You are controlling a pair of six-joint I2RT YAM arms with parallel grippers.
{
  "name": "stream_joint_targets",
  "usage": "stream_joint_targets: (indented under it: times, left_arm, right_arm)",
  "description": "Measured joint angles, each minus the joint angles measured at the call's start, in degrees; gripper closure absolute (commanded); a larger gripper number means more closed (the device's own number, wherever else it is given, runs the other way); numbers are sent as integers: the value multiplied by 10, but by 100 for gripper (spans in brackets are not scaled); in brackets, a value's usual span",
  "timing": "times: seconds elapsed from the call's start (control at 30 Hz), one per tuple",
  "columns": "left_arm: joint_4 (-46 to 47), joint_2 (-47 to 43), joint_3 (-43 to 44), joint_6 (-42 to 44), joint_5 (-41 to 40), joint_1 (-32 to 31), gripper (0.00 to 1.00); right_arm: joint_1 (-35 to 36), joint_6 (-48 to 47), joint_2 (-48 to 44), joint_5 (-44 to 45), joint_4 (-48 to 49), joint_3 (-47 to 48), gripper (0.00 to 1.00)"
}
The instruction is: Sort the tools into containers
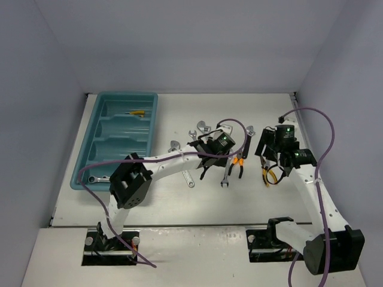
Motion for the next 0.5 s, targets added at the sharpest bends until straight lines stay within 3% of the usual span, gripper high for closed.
stream_joint_targets:
  times: [0.23, 0.5]
  left_arm:
    - [4, -102, -74, 0, -1, 27, 54]
    - [-13, -167, -139, 0, 2, 43, 53]
  right_arm:
    - [51, 26, 100, -31, 11, -59, 39]
    - [94, 52, 146, -37, 58, -84, 47]
